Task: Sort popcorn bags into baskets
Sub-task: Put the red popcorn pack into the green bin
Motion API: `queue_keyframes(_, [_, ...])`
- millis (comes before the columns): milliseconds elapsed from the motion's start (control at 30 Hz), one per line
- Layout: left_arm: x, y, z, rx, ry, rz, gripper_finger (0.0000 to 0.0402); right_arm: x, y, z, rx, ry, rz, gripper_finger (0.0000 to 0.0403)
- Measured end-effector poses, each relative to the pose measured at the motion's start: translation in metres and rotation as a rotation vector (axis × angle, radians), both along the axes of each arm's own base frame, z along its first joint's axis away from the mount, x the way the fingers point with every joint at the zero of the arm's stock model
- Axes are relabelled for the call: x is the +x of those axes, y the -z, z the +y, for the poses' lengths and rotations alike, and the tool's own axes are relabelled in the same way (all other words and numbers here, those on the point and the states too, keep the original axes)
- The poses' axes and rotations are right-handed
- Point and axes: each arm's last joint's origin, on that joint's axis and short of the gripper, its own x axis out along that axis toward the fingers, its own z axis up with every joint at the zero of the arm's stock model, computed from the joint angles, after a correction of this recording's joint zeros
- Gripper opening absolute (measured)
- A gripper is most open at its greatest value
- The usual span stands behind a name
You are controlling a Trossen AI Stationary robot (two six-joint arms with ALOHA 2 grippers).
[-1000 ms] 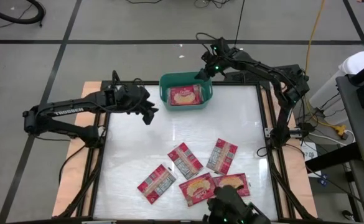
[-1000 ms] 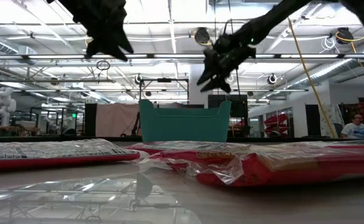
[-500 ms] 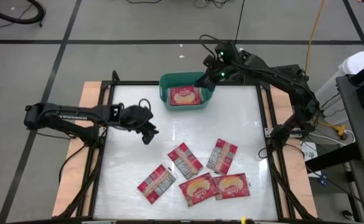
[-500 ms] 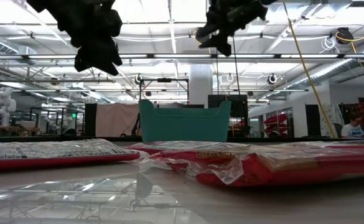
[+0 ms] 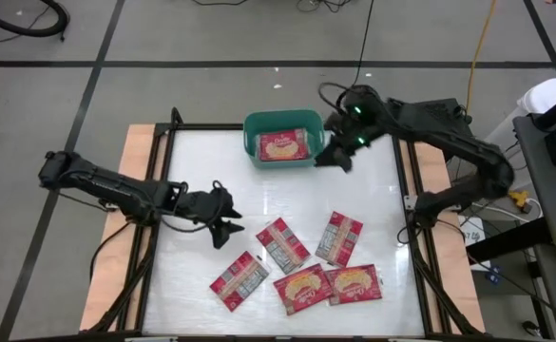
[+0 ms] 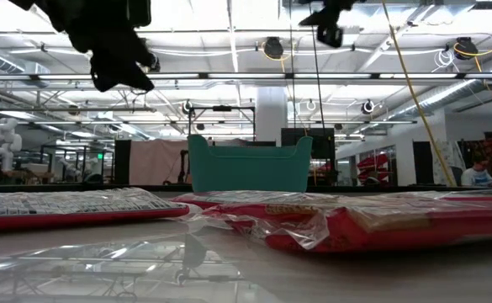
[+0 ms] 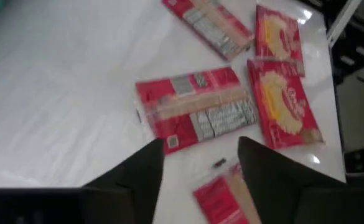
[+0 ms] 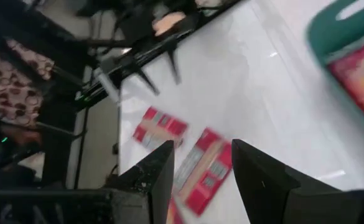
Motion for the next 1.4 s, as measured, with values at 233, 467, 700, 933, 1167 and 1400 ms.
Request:
queue_keyframes(233, [0.014, 0.018, -0.015, -0.037, 0.044, 0.076, 0.0282, -0.051, 0.021, 0.047, -0.004, 0.109, -0.001, 0.0153])
queue_keyframes(467, [0.038, 0.047, -0.025, 0.046, 0.1, 0.178, 0.0275, -0.088, 0.054, 0.074, 0.118, 0.122, -0.1, 0.0153])
queue_keyframes(700, [0.072, 0.068, -0.03, 0.118, 0.138, 0.232, 0.026, -0.1, 0.067, 0.089, 0.199, 0.109, -0.07, 0.0153])
queue_keyframes(933, [0.094, 0.094, -0.022, 0.209, 0.12, 0.3, 0.0258, -0.095, 0.069, 0.092, 0.142, 0.128, -0.069, 0.0153])
queue_keyframes(1167, [0.102, 0.114, -0.013, 0.207, 0.165, 0.336, 0.0251, -0.089, 0.069, 0.092, 0.125, 0.116, -0.087, 0.0153])
queue_keyframes(1400, [0.108, 0.119, -0.009, 0.243, 0.257, 0.302, 0.0165, -0.086, 0.07, 0.091, 0.112, 0.121, -0.081, 0.0153])
